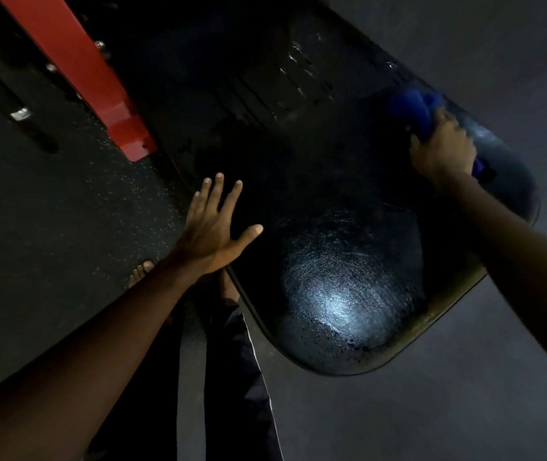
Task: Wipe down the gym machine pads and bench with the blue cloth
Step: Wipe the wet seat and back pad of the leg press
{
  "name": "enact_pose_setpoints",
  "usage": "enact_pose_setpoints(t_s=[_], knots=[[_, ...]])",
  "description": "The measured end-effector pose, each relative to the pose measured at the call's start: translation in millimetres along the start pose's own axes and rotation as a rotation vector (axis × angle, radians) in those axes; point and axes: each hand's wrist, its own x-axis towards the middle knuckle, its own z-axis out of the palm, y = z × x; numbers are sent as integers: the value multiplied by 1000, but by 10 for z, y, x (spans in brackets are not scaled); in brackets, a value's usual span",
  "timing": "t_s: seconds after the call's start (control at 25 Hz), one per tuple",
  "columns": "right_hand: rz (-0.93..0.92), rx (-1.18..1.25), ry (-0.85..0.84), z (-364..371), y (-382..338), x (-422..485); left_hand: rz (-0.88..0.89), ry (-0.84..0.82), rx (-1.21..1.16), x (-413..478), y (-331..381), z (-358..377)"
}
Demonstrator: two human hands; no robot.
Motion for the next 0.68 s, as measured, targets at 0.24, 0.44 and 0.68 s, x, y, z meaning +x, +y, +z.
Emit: enact_pose_setpoints(t_s=[0.24,0.44,0.68], knots=[[-353,26,-111,246,-626,-1383,-113,53,75,57,185,114],[-558,-8,-143,244,-575,-1530,-120,23,84,71,165,90],[-105,10,-47,360,-1093,261,-117,85,61,64,185,125]])
